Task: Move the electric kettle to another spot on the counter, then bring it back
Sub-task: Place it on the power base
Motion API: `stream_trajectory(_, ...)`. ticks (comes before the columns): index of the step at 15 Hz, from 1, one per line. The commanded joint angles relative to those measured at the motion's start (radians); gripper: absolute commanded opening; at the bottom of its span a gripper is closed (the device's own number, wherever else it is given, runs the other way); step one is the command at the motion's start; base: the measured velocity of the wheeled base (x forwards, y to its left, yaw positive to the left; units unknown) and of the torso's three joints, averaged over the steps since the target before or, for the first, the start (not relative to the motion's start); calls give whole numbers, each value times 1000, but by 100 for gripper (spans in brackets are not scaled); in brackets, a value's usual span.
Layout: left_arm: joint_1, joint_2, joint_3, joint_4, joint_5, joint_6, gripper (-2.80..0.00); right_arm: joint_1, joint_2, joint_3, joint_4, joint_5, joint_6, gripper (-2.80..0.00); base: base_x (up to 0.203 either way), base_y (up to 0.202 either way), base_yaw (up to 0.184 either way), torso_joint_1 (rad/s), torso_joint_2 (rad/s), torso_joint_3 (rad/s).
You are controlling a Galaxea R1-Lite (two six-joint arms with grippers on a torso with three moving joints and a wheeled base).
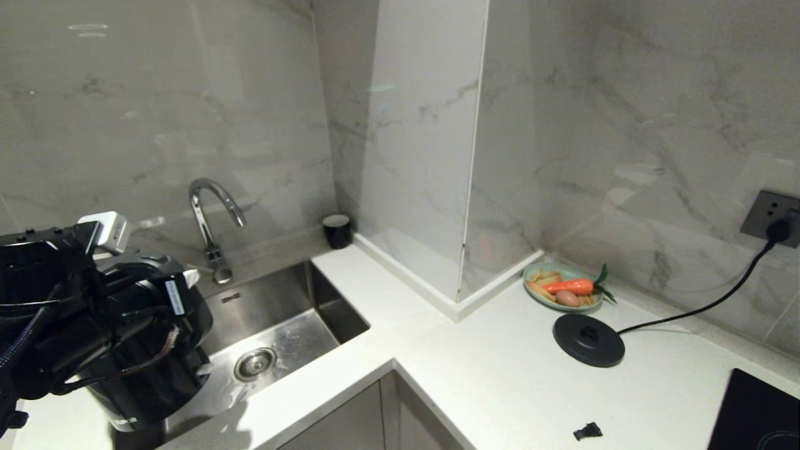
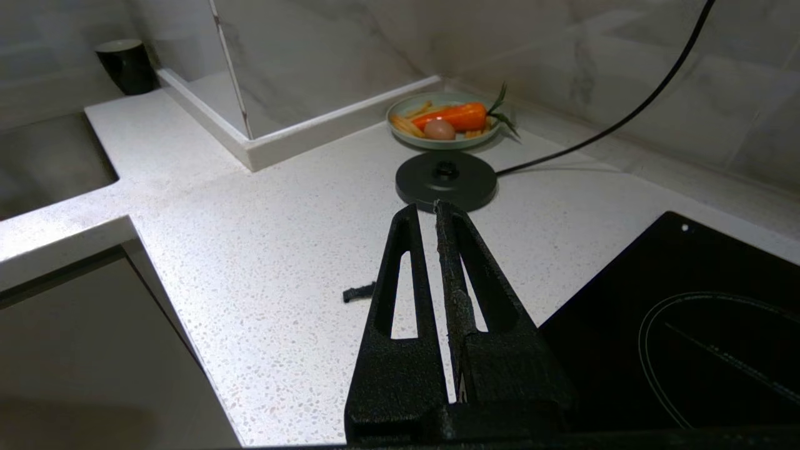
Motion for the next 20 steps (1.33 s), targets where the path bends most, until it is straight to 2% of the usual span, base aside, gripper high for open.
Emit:
stream_trajectory(1, -1, 1, -1, -4, 1, -1, -280, -1, 0, 0, 1, 0, -1, -280, 0, 0, 0, 0, 0, 0)
stream_trajectory(20, -24, -8, 2, -1, 1, -1, -280, -1, 0, 0, 1, 0, -1, -280, 3, 8, -166, 3, 3, 2)
